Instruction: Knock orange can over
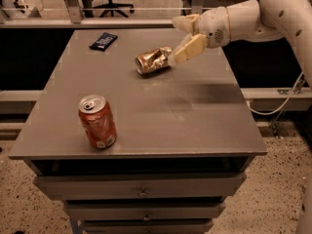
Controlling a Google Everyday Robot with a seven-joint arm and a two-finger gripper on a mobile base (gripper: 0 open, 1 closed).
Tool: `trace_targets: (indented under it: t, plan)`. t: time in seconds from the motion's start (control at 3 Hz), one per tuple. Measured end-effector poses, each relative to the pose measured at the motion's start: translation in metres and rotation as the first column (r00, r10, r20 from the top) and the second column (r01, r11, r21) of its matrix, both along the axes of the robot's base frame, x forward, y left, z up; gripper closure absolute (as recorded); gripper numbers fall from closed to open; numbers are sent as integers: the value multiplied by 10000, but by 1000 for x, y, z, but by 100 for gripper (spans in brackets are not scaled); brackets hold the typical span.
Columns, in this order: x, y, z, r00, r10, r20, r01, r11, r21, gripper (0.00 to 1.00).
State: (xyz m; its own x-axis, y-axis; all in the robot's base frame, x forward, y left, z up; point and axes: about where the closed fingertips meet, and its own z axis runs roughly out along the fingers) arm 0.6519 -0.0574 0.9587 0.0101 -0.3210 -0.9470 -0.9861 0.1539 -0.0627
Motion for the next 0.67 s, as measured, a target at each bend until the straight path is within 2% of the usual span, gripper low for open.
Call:
trace_targets:
  t: [0.33, 0.67]
  plan:
    - [5, -30, 14, 9971, -487, 591, 490, 9988, -37, 0]
    - [6, -31, 17, 9965, -517, 655, 519, 9986, -21, 0]
